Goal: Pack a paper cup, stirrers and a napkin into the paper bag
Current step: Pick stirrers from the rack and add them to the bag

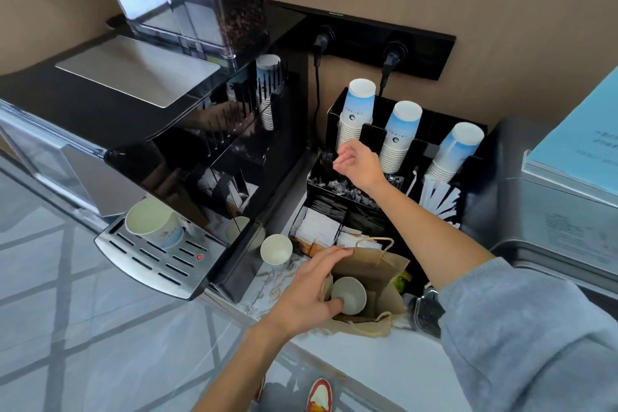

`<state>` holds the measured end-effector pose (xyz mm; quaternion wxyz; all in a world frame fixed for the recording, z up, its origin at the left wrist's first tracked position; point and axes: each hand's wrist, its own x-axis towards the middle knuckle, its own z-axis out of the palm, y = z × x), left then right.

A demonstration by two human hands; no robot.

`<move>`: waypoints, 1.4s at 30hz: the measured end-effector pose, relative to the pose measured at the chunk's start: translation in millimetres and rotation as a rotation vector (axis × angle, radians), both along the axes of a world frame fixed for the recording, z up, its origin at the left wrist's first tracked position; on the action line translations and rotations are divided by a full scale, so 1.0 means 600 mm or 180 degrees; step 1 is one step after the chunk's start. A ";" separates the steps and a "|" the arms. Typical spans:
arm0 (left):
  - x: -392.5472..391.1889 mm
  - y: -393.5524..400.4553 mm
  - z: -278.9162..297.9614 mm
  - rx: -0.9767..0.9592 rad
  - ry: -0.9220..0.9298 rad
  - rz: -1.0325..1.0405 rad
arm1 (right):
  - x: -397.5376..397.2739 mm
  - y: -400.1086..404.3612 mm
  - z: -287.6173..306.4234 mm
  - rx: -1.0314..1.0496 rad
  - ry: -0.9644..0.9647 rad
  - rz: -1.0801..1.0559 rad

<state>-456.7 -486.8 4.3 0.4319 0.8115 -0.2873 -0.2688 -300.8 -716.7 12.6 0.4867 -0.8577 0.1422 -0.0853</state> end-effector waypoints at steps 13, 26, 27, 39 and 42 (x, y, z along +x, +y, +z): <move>-0.001 0.000 -0.002 -0.0047 -0.0026 -0.0059 | -0.044 -0.006 0.042 -0.0075 -0.0274 0.0038; -0.006 0.000 0.005 0.0113 -0.0108 -0.0156 | -0.081 -0.009 0.079 0.0913 -0.0180 -0.0328; -0.006 0.000 0.004 0.0113 -0.0108 -0.0158 | -0.086 -0.012 0.087 0.0913 -0.0213 -0.0334; -0.005 -0.007 0.007 0.0095 -0.0120 -0.0266 | -0.114 -0.029 0.134 0.0760 -0.0635 -0.0505; -0.004 -0.008 0.008 0.0089 -0.0113 -0.0261 | -0.115 -0.035 0.135 0.0673 -0.0616 -0.0456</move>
